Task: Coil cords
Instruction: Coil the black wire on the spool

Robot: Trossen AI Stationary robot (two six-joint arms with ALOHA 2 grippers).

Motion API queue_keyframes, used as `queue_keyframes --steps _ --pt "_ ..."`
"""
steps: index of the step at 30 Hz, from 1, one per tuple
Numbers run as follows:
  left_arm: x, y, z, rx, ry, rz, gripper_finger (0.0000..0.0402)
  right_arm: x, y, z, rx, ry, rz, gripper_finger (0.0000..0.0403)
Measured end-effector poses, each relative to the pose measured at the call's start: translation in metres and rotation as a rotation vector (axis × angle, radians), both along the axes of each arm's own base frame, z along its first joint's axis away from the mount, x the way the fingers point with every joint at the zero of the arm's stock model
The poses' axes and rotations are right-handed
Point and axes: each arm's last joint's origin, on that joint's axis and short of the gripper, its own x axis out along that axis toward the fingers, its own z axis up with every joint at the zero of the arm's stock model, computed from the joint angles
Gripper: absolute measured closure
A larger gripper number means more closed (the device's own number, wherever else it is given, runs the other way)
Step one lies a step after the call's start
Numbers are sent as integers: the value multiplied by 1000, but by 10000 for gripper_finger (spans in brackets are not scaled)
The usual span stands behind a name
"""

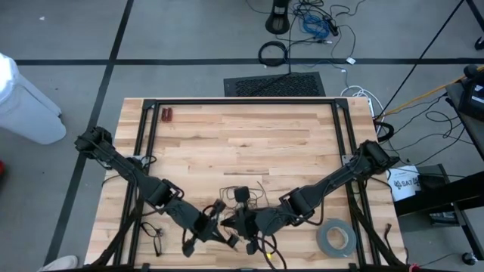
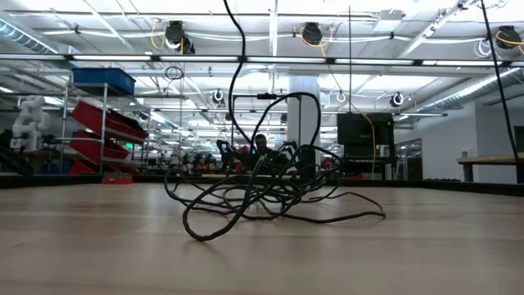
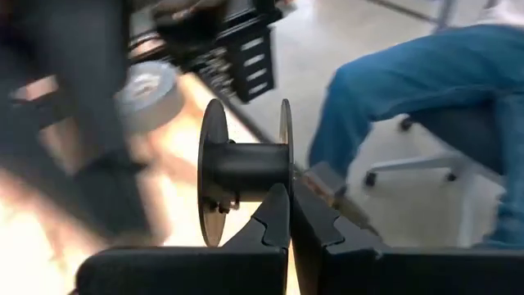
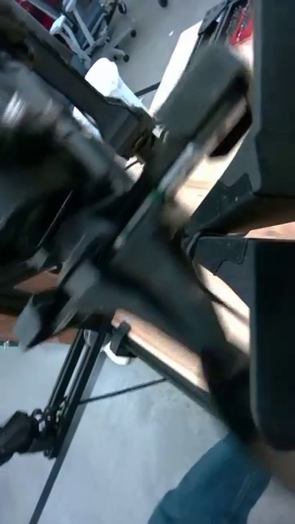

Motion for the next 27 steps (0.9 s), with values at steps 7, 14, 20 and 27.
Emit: queue_keyframes --steps 7,14,20,27 --pt "0 1 -1 40 -15 98 402 -9 9 -3 24 39 -40 403" --pt "-4 -1 -2 58 3 119 402 -25 10 2 32 93 -110 403" --pt "-5 1 -3 85 0 187 402 -31 14 1 87 128 -114 403" --pt "-9 0 -2 126 -20 253 402 -37 17 -3 121 184 -119 403"
